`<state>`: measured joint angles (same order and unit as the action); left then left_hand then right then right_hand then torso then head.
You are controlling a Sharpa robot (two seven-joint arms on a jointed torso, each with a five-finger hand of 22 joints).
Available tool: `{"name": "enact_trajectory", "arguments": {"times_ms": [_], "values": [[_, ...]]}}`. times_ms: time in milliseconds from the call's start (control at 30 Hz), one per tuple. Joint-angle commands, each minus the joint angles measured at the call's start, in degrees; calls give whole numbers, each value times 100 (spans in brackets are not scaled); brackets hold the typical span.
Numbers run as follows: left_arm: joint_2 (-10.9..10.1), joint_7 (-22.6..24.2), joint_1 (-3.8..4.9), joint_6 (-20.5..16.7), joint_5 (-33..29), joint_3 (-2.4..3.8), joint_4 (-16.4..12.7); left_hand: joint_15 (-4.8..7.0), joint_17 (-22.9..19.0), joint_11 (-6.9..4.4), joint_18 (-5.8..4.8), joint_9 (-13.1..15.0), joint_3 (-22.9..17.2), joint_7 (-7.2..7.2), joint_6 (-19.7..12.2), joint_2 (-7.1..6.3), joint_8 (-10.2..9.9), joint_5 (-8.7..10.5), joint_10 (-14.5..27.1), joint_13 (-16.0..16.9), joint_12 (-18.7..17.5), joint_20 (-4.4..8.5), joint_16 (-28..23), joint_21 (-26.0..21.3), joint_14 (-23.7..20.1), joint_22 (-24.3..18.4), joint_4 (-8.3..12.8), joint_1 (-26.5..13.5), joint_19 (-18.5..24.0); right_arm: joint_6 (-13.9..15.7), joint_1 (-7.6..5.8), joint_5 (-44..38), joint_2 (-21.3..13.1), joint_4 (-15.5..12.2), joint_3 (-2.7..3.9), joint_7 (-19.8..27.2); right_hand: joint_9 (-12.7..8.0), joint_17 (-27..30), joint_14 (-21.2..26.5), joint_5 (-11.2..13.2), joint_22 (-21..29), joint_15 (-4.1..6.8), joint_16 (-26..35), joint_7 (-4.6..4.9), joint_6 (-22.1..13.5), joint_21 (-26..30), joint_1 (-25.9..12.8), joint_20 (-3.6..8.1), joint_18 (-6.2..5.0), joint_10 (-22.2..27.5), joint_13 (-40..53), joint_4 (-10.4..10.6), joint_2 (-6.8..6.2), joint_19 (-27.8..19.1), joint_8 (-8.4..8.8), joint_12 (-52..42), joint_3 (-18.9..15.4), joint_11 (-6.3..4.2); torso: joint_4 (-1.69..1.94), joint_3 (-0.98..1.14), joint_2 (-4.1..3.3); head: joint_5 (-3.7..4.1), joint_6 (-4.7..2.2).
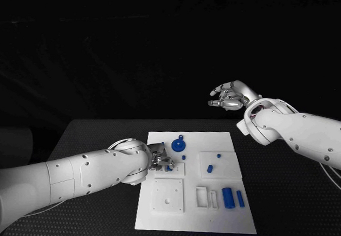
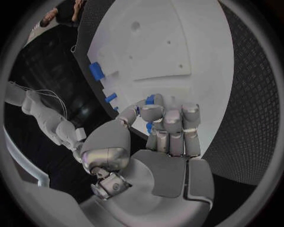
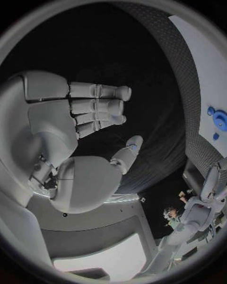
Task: Assemble the parts on the task board
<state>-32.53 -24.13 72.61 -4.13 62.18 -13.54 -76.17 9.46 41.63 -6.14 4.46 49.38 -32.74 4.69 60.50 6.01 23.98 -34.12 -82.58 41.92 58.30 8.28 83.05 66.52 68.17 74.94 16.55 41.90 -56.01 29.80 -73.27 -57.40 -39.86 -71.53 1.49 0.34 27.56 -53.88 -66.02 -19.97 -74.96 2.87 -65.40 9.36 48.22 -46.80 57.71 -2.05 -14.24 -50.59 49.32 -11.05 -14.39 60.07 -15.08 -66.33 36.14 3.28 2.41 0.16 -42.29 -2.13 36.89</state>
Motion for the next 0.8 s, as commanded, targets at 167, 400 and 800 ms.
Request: {"name": "enact_trajectory", "arguments": {"times_ms": [167,400,800], "values": [[8,-61,-31,303,121,-19,-19,236,-18,-171,60,-7,-84,-662,1287,60,51,-100,156,-3,52,704,50,45,282,102,19,164,-32,-96,0,1,10,7,3,22,-11,7,48,-29,-104,10,-35,34,-7,19,-18,-14,-76,41,-10,10,47,-16,20,-22,-30,1,9,-1,3,-2,9],[2,-109,-31,309,122,-19,-9,226,-27,-175,60,-16,-84,-665,1290,75,75,-170,160,-4,77,700,60,54,284,100,14,172,-30,-102,0,2,28,23,3,22,-12,10,50,-34,-104,9,-36,34,-7,20,-21,-14,-76,43,-16,10,49,-17,20,-26,-33,1,7,-6,0,-4,5],[6,-129,-31,390,-191,-19,8,205,-49,-181,59,-36,-79,-672,1294,102,123,-315,171,-1,131,690,72,68,288,95,12,153,-22,-117,0,2,29,28,3,17,-14,14,53,-41,-104,9,-38,34,-7,22,-18,-14,-76,48,-25,6,55,-19,19,-32,-35,1,6,-5,0,3,10]]}}
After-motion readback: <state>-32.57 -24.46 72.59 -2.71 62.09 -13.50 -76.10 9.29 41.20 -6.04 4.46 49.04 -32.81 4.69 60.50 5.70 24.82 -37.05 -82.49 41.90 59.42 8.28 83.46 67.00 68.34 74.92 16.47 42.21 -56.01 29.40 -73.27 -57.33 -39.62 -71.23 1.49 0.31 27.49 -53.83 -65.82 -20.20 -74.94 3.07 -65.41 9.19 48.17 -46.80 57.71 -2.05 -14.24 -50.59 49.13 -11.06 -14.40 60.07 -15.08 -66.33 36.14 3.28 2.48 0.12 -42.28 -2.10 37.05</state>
